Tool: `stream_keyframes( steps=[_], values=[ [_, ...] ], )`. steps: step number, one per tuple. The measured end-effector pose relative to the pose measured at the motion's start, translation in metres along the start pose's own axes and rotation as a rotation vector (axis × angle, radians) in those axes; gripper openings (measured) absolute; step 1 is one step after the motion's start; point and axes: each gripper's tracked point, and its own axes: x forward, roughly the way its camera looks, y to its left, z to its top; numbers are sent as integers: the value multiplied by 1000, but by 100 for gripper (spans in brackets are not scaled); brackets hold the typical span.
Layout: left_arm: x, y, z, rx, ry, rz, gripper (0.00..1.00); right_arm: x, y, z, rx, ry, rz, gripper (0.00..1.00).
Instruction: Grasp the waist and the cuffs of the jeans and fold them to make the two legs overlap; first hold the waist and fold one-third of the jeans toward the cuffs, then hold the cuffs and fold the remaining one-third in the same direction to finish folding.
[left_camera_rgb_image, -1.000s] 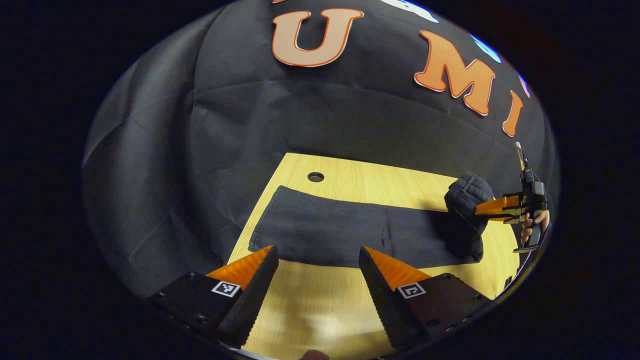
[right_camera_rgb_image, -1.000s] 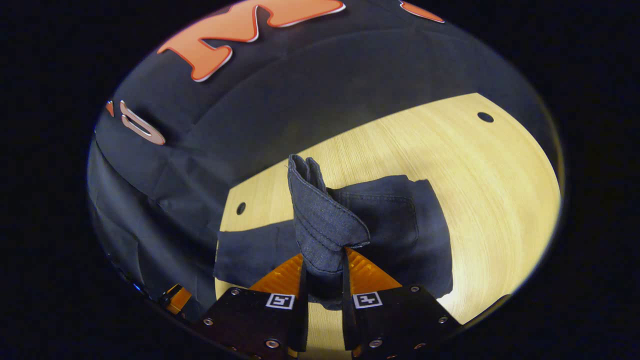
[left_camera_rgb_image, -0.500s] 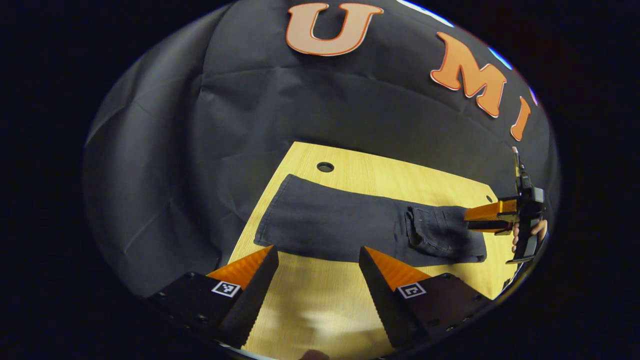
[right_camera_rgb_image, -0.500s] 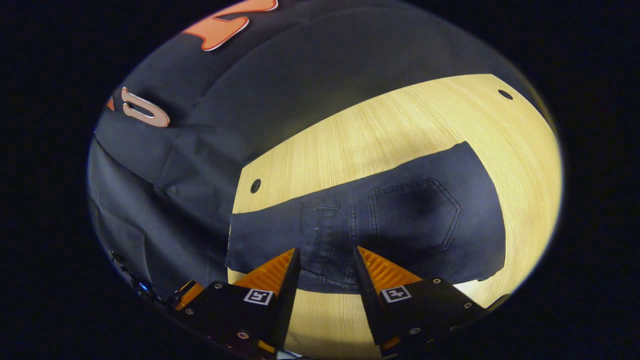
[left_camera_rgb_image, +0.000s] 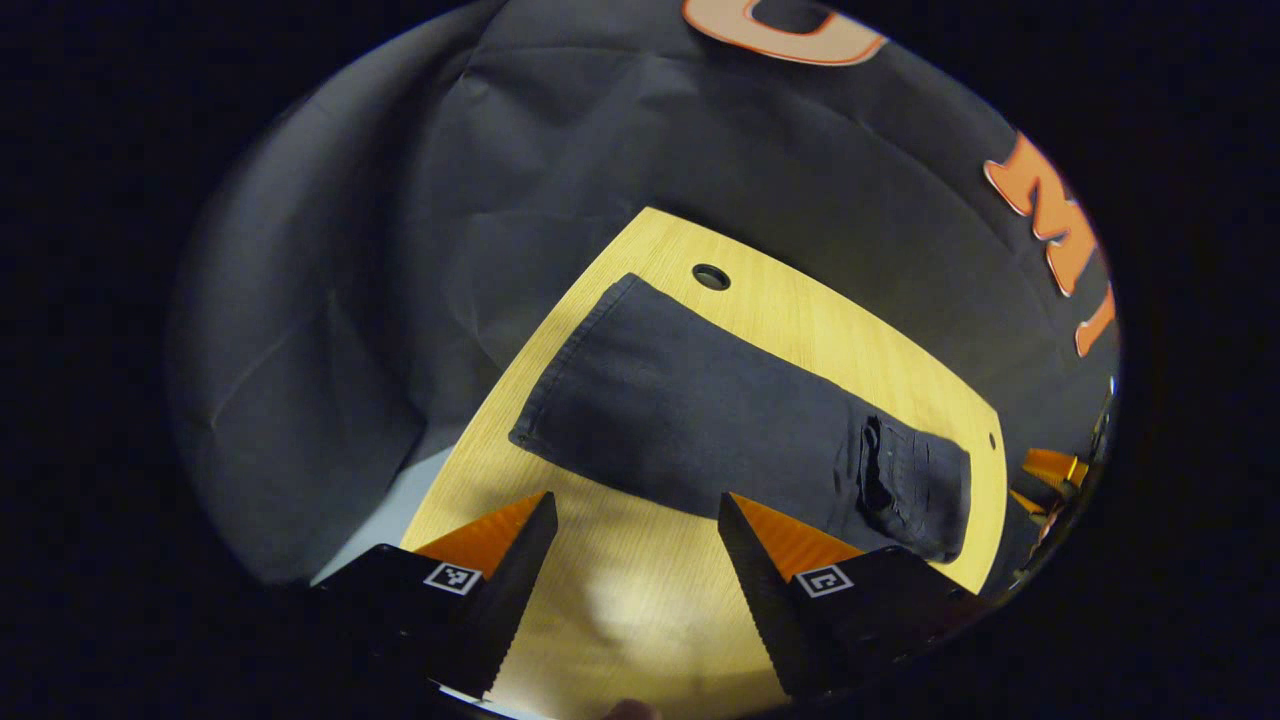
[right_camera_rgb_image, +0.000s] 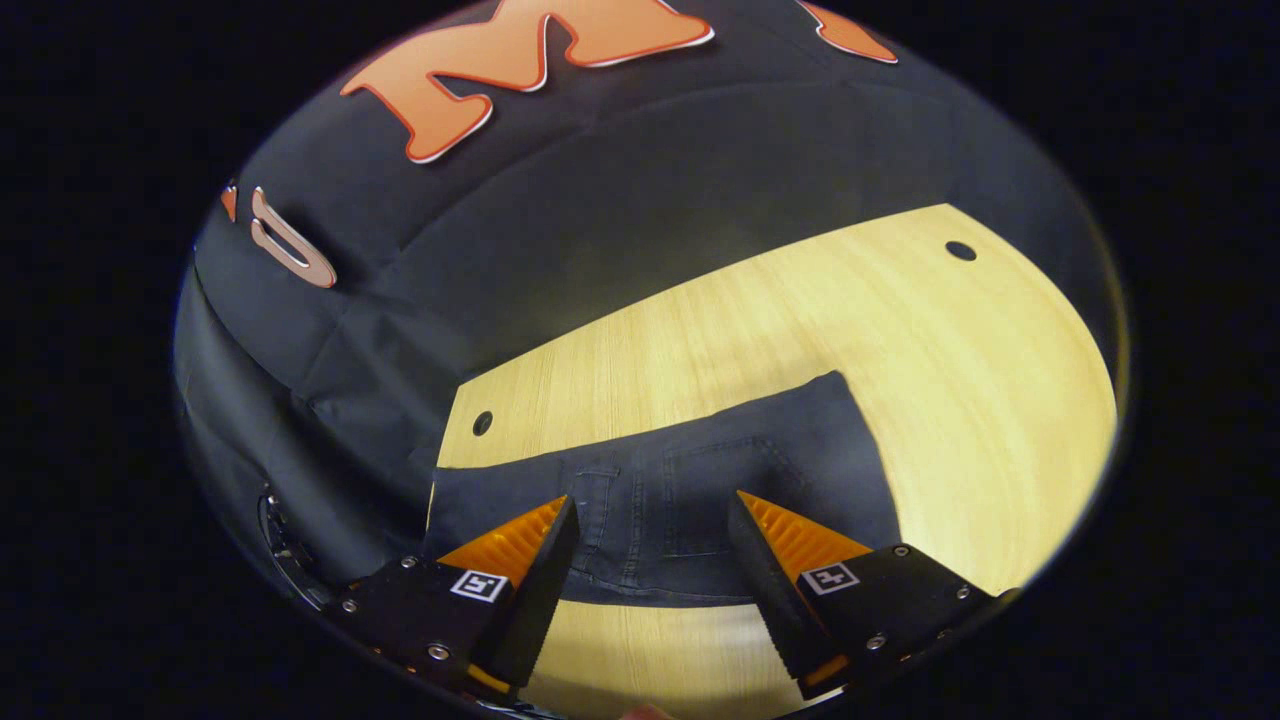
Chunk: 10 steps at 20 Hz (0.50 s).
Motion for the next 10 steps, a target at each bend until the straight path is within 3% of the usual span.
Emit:
stream_keyframes(
  steps=[5,10],
  values=[
    [14,33,10,-181,80,21,98,-35,-19,12,-17,-80,-51,96],
    [28,61,25,-314,165,105,98,-63,-29,10,-11,-119,-70,96]
  ],
)
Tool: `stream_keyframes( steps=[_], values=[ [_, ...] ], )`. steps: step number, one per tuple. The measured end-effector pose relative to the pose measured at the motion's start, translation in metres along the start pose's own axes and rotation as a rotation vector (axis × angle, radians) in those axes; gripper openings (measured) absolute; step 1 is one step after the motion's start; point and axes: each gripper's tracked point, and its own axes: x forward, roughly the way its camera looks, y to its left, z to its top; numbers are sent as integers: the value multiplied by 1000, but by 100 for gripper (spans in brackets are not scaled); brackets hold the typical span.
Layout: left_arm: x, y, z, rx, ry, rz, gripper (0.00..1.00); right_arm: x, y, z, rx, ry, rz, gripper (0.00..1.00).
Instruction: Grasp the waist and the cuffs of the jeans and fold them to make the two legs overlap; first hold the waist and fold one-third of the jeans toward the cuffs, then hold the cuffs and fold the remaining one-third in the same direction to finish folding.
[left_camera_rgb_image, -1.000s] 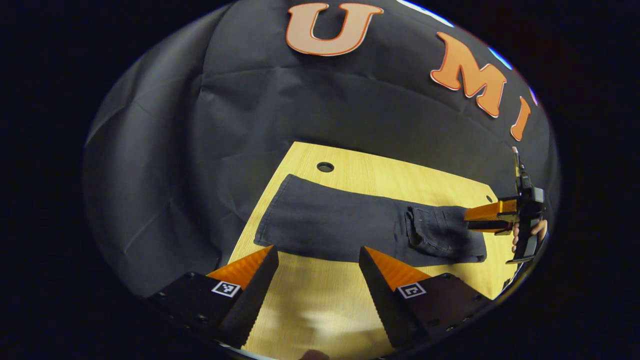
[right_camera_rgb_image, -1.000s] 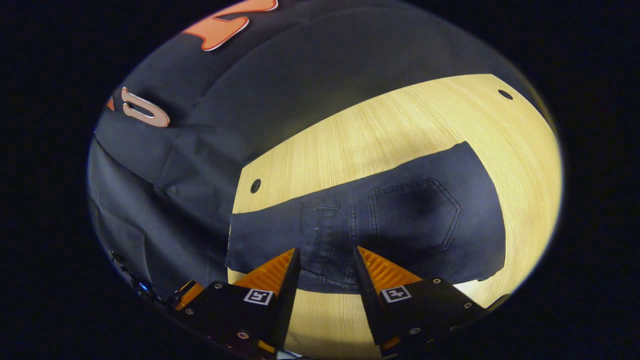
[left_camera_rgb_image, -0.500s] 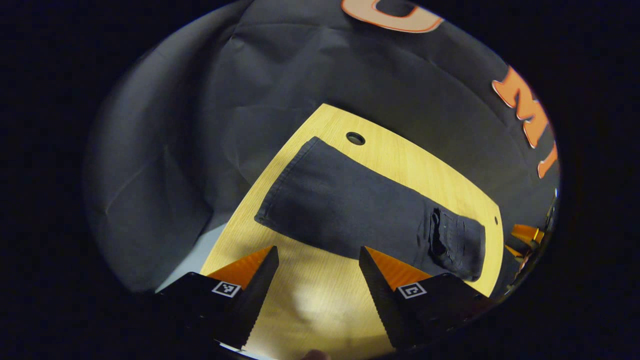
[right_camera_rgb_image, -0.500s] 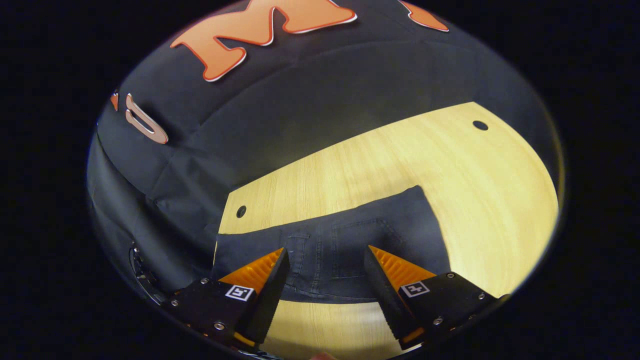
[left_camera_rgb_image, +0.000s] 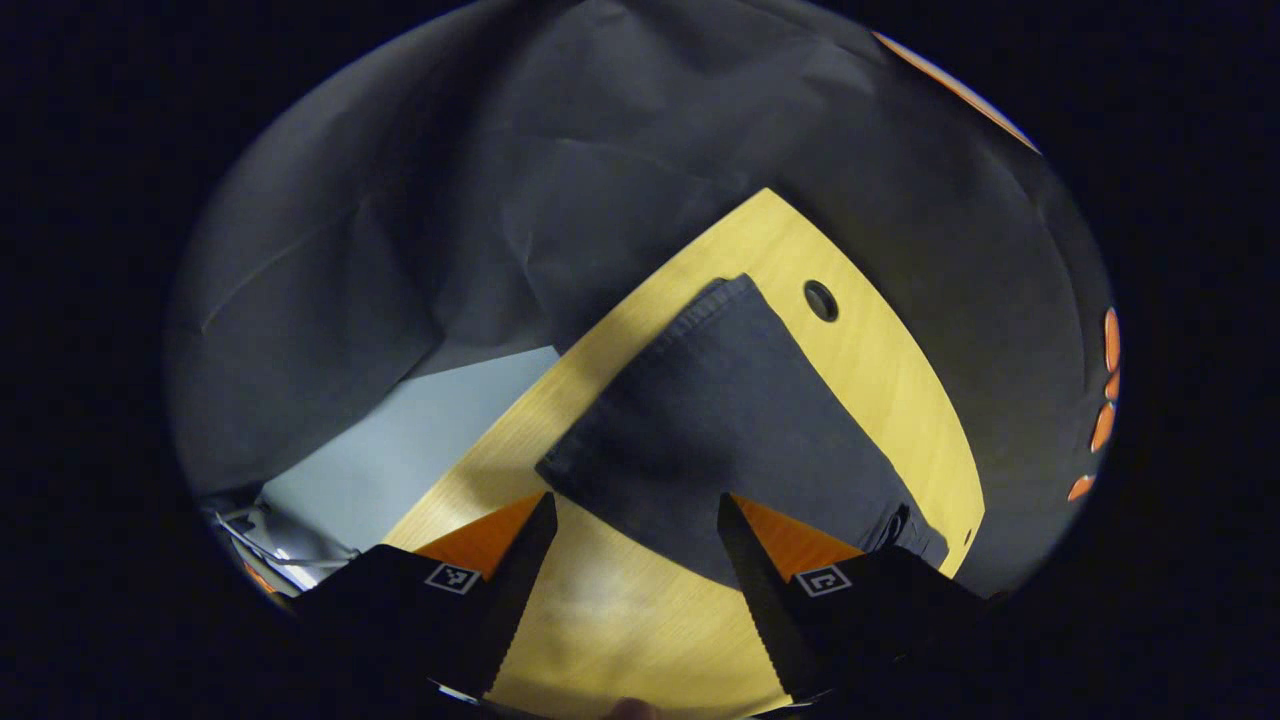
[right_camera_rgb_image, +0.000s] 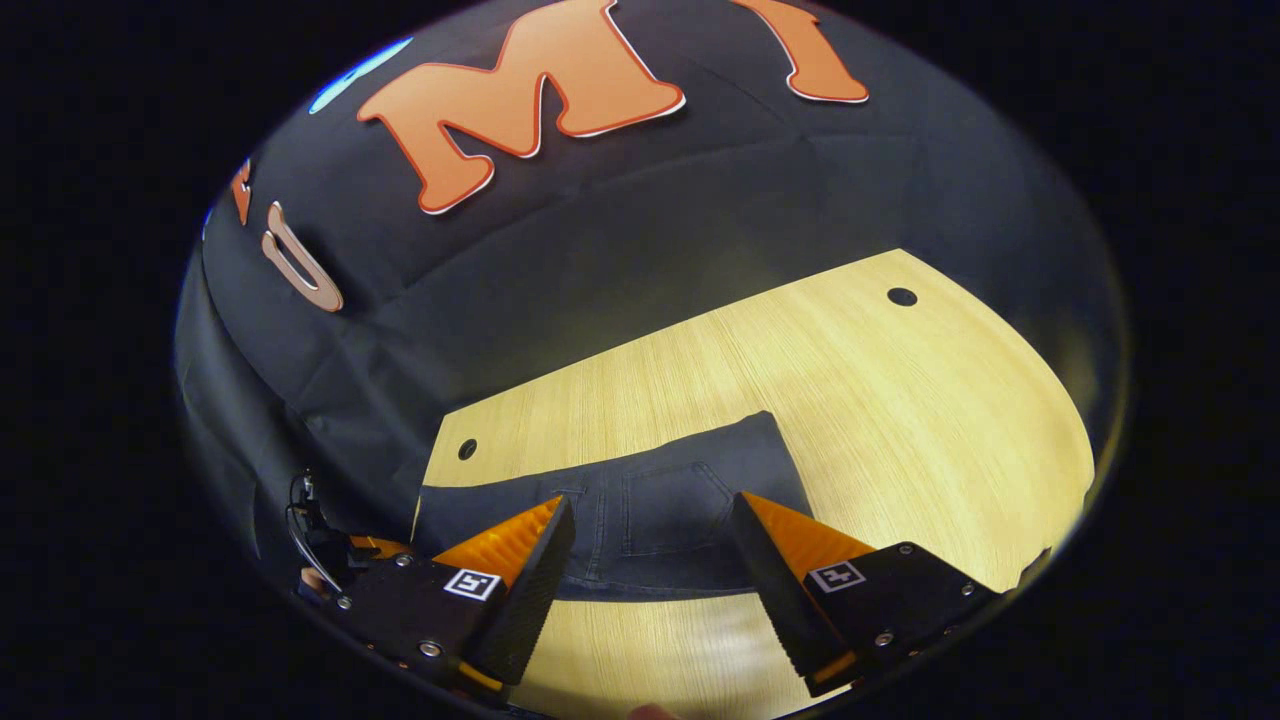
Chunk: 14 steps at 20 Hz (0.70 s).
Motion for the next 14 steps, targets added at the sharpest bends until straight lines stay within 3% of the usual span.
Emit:
stream_keyframes(
  steps=[7,14],
  values=[
    [32,16,8,-33,134,95,98,-22,-20,-4,38,-36,-31,96],
    [42,19,9,39,169,285,95,-35,-37,-1,73,-56,-49,96]
  ],
)
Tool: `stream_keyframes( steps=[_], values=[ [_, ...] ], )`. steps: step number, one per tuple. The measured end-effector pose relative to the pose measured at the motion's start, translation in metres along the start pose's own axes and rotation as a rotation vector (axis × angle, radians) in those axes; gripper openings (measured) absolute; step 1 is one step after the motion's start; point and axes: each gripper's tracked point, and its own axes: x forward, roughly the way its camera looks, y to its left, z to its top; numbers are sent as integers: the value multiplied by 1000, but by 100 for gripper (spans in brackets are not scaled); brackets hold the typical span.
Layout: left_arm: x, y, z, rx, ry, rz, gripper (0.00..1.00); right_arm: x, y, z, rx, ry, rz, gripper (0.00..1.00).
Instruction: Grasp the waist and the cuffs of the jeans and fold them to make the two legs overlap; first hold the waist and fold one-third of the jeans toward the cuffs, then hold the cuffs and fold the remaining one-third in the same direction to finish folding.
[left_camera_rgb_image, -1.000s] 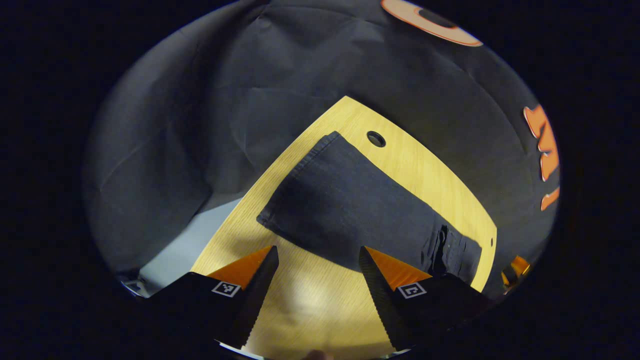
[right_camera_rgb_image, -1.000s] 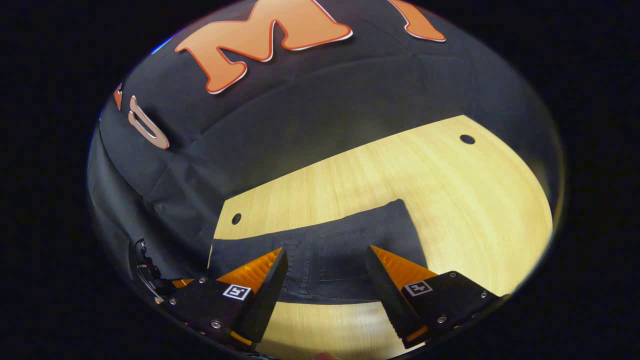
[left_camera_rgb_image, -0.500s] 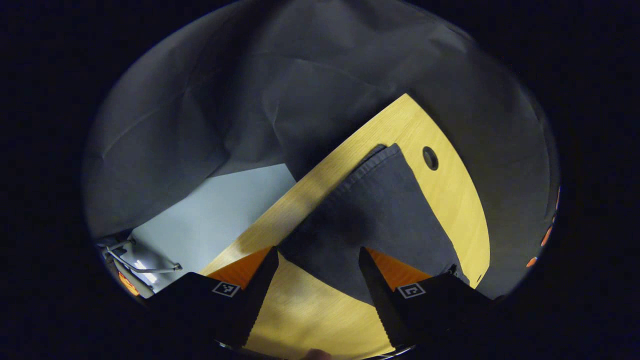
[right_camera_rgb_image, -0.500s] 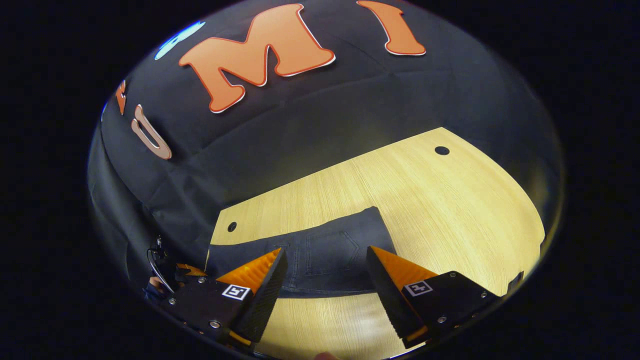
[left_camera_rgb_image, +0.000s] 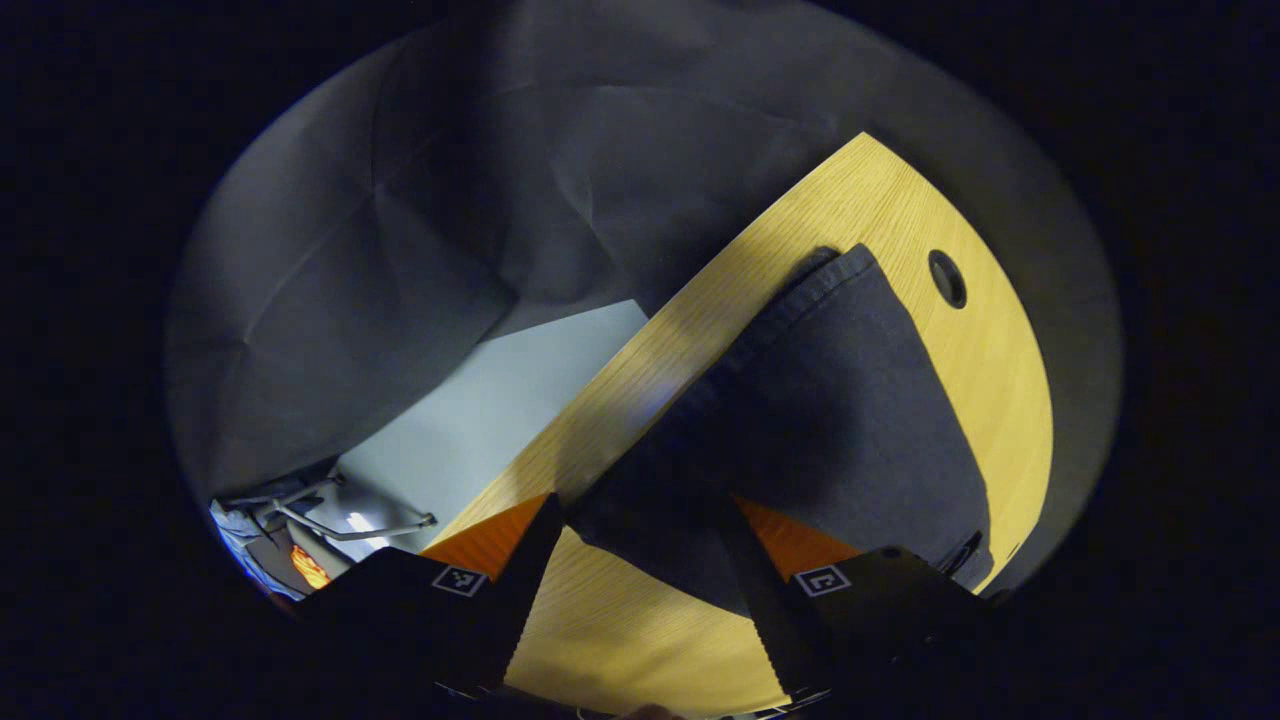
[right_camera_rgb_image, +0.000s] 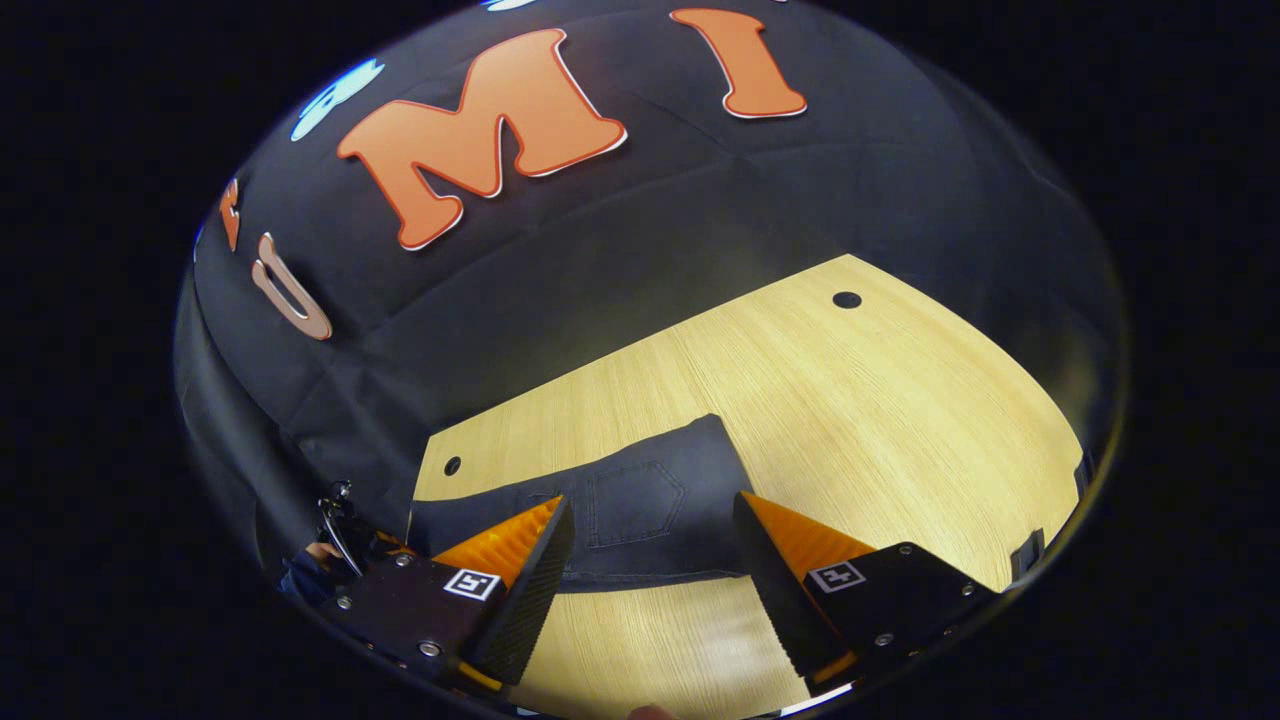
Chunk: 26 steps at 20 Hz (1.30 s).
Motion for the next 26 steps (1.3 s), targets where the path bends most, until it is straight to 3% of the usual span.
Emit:
stream_keyframes(
  steps=[1,4,6,8,13,18,26],
  values=[
    [0,-4,0,1,-1,2,94,0,-1,0,5,1,-4,96],
    [3,-12,-3,21,0,-32,75,0,-2,2,5,0,8,96],
    [1,-24,-4,-9,0,-111,16,1,-5,3,10,7,7,96],
    [-2,-26,-7,-24,4,-188,10,0,-6,6,17,3,19,96],
    [-46,-35,-4,-2,-102,-391,10,-1,-9,12,25,11,39,96],
    [-93,-49,-16,37,-178,-458,10,-2,0,20,0,11,78,96],
    [-179,-85,-46,181,-331,-492,10,-5,-1,37,-38,-14,113,97]
  ],
)
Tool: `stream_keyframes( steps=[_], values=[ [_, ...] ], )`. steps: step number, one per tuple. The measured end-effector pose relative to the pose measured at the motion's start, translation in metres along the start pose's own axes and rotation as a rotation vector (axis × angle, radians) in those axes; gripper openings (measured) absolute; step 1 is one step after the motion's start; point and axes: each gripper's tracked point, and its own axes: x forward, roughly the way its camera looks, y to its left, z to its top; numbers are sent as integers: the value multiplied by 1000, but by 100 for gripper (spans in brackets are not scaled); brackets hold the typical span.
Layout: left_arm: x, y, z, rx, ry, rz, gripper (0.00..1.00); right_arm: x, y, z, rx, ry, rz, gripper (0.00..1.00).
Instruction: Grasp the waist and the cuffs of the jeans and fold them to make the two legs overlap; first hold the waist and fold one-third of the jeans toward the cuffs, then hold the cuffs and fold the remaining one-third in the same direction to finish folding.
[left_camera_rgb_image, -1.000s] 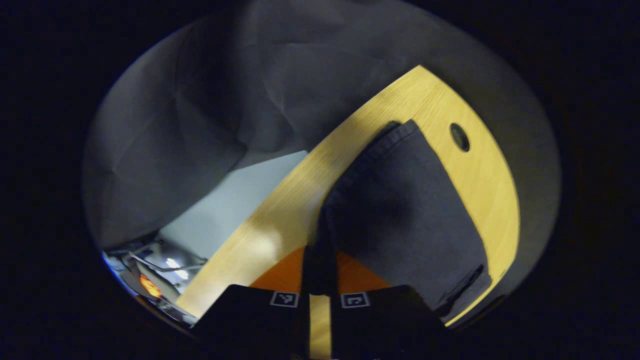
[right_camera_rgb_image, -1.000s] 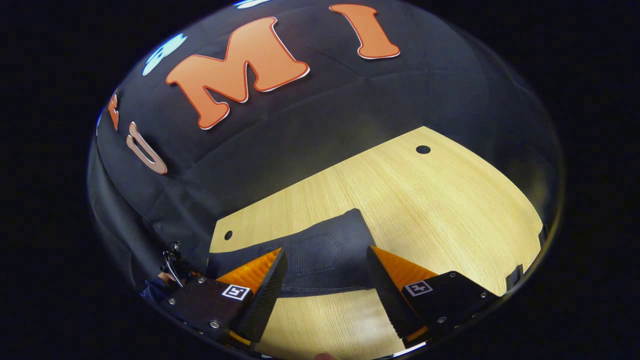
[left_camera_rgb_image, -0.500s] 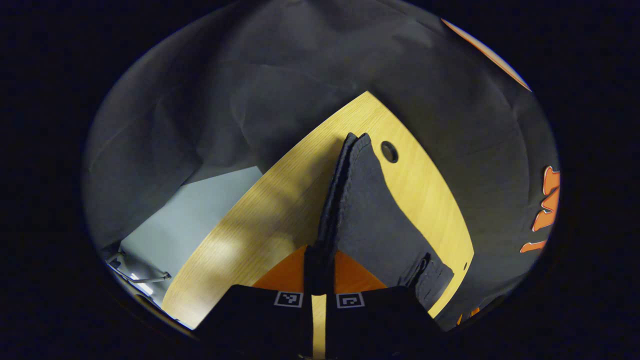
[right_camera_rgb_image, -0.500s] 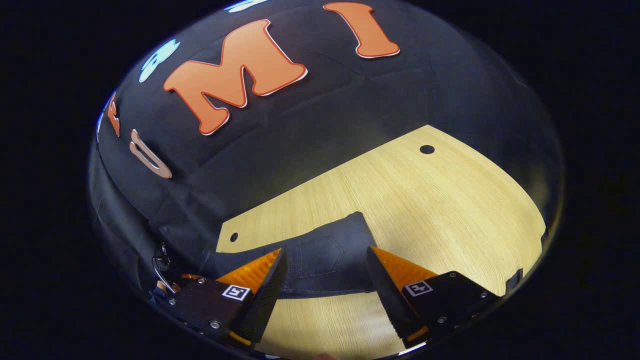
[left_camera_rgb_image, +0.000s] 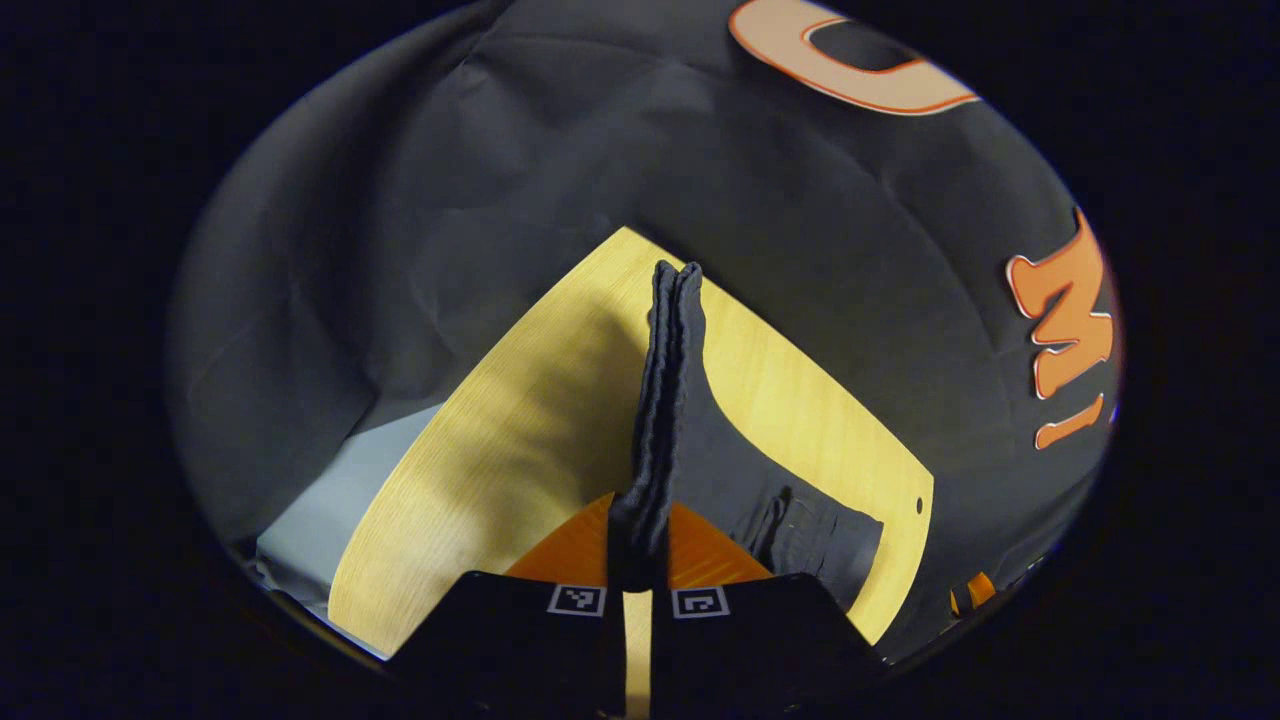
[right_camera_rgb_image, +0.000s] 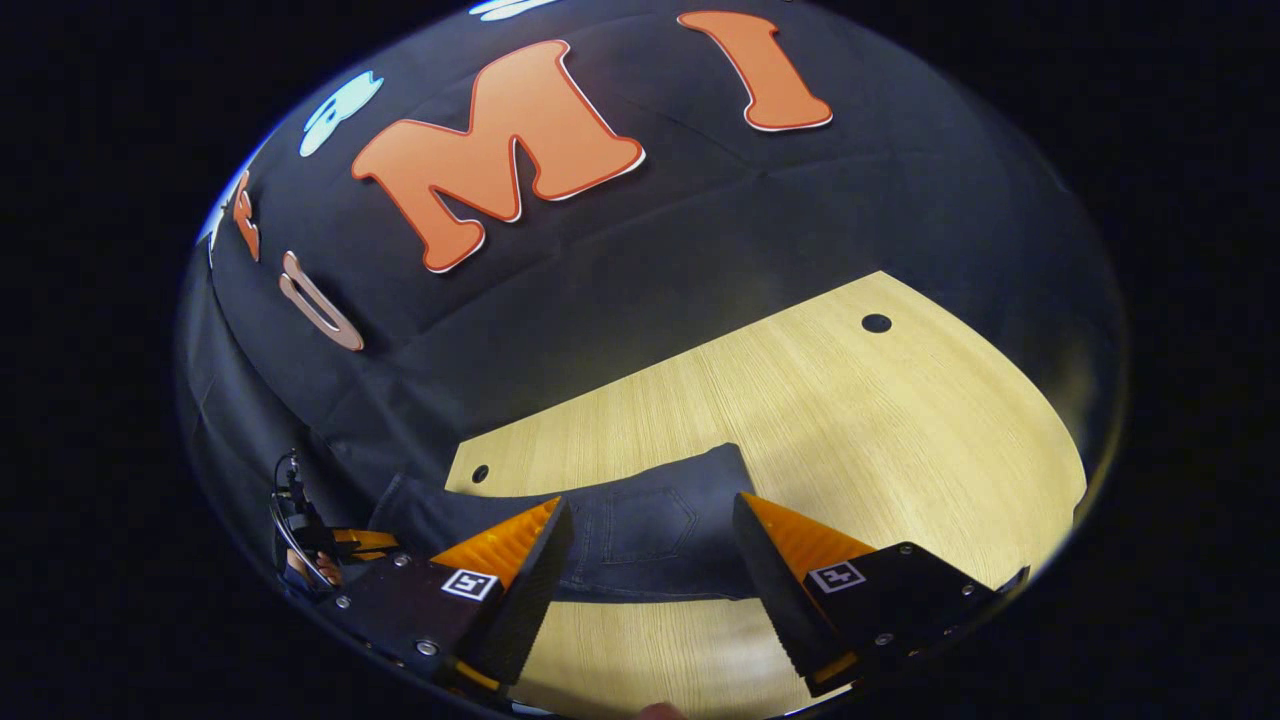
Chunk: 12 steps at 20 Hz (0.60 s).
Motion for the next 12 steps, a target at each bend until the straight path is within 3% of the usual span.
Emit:
stream_keyframes(
  steps=[12],
  values=[
    [-56,-130,-11,169,-77,-161,10,-3,-17,6,-52,1,22,98]
  ],
)
